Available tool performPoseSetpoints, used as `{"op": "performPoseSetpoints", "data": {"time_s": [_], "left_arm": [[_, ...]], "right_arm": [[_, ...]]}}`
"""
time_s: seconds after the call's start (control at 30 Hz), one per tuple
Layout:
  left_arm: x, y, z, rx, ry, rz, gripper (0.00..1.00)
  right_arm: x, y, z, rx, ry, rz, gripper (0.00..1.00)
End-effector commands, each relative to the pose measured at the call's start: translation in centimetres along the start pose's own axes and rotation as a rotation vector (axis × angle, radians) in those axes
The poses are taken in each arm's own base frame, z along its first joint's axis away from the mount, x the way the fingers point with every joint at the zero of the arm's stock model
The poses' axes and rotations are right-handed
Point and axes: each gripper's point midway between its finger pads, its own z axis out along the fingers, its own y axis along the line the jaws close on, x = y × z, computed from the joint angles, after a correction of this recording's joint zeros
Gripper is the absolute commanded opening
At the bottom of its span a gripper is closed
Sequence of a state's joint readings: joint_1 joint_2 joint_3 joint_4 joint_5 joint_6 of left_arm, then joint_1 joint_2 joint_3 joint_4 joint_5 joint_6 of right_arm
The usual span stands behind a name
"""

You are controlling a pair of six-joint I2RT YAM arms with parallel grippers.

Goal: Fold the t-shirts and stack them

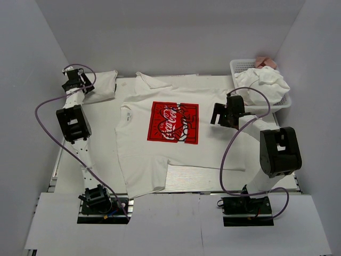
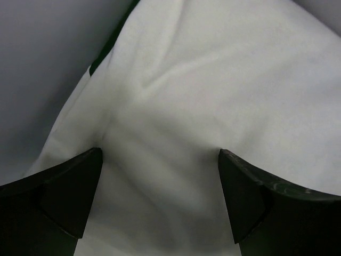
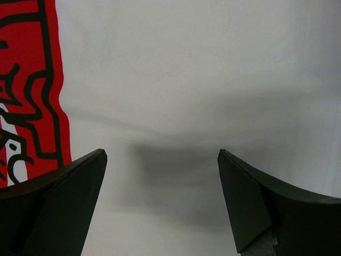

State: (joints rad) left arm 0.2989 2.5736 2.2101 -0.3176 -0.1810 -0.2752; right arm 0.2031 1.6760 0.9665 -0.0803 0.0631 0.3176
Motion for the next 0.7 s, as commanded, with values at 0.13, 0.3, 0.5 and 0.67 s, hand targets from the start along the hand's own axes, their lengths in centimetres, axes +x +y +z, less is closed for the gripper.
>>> {"op": "performPoseSetpoints", "data": {"time_s": [0.13, 0.3, 0.5, 0.67], "left_arm": [[-11.0, -5.0, -15.2, 0.208, -0.174, -0.016, 1.0], [-10.4, -7.0, -24.1, 0.377, -0.14, -0.031, 1.0], [1.6, -9.6, -33.1, 0.711, 0.107, -0.219, 1.0], [8.1, -9.8, -39.3, 0.822, 0.161, -0.215, 1.0]], "right_arm": [[-5.7, 1.9, -4.9, -0.053, -0.187, -0.058, 0.9], [-4.3, 0.6, -7.4, -0.012, -0.209, 0.059, 0.9], [0.7, -1.0, -9.1, 0.017, -0.194, 0.26, 0.9], [2.0, -1.2, -10.0, -0.013, -0.226, 0.232, 0.9]]}}
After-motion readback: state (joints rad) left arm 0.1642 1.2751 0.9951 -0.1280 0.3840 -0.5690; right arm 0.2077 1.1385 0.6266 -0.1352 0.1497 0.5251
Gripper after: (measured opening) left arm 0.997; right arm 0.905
